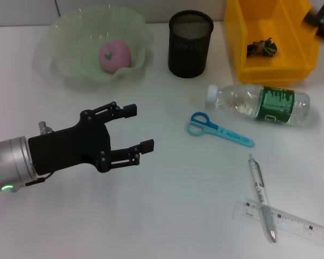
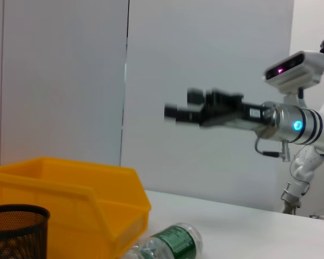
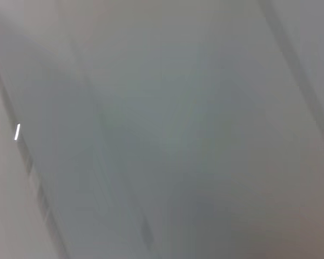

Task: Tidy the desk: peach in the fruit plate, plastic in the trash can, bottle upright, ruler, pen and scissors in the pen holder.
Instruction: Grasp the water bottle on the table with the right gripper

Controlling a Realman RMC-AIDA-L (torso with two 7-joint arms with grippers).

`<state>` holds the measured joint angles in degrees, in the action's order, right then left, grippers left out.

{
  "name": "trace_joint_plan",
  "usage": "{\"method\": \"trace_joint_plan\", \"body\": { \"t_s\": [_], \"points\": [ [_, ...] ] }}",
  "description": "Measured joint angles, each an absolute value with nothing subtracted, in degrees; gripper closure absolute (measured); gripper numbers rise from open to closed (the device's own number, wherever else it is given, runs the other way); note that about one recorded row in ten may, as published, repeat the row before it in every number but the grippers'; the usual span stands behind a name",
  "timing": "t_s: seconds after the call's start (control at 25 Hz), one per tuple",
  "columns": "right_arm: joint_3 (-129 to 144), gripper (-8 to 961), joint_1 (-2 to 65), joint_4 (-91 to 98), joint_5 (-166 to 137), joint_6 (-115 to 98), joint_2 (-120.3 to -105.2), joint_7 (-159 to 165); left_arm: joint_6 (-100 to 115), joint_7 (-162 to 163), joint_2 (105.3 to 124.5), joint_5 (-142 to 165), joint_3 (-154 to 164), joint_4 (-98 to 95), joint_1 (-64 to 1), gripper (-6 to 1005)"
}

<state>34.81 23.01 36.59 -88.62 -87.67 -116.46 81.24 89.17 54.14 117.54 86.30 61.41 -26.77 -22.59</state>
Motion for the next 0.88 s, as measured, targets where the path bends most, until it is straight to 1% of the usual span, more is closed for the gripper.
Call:
{"method": "trace_joint_plan", "body": {
  "t_s": [0.28,0.4,0.52,0.72,0.88],
  "points": [
    [34.6,136,26.8,45.8,-111.3,-91.9,-114.46,93.9,89.2,54.1,117.44,86.3,61.8,-26.7,-22.1,251],
    [34.7,136,29.9,50.8,-120.6,-95.3,-113.55,99.3,89.2,54.1,117.42,86.3,61.8,-26.7,-22.0,253],
    [35.0,136,31.6,52.7,-124.7,-95.8,-113.2,101.9,89.2,54.1,117.42,86.3,61.9,-26.7,-21.9,254],
    [35.2,136,37.5,54.9,-136.8,-96.0,-112.29,106.5,89.1,54.1,117.44,86.3,61.7,-26.7,-21.6,257],
    [37.6,137,41.4,55.5,-144.3,-95.5,-112.01,108.7,89.2,54.1,117.66,86.3,61.4,-26.7,-21.3,259]
  ]
}}
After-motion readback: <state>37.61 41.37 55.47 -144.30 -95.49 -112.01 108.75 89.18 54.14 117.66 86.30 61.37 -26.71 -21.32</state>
